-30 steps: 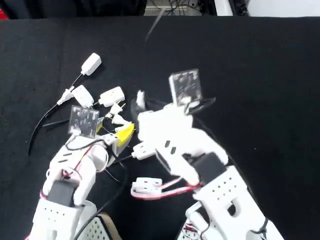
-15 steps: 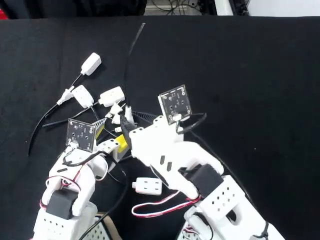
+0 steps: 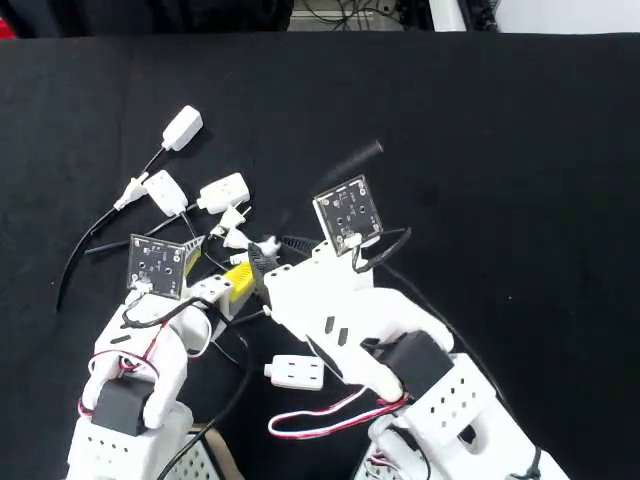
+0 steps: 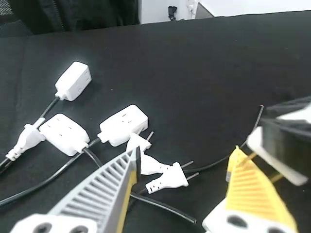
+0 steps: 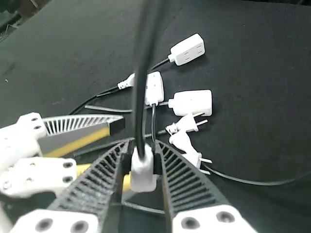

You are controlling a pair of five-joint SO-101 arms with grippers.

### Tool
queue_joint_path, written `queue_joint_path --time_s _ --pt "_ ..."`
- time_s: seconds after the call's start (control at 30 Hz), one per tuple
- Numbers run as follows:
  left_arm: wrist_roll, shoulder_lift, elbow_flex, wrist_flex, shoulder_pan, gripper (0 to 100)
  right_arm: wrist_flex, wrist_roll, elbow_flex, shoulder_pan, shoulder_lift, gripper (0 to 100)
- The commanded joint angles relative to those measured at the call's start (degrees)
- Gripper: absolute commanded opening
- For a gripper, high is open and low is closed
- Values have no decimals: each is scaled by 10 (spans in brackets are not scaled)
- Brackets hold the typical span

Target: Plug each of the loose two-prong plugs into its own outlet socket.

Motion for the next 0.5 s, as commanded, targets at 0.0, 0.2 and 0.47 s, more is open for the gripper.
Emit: queue_joint_path --time_s 0.0,0.2,0.47 --pt "5 -5 -31 -5 -7 289 41 7 -44 -7 3 12" --pt "5 -5 -31 -5 -7 289 48 8 -49 -7 4 11" --pt "2 -5 -30 -1 -7 289 47 44 -61 26 4 11"
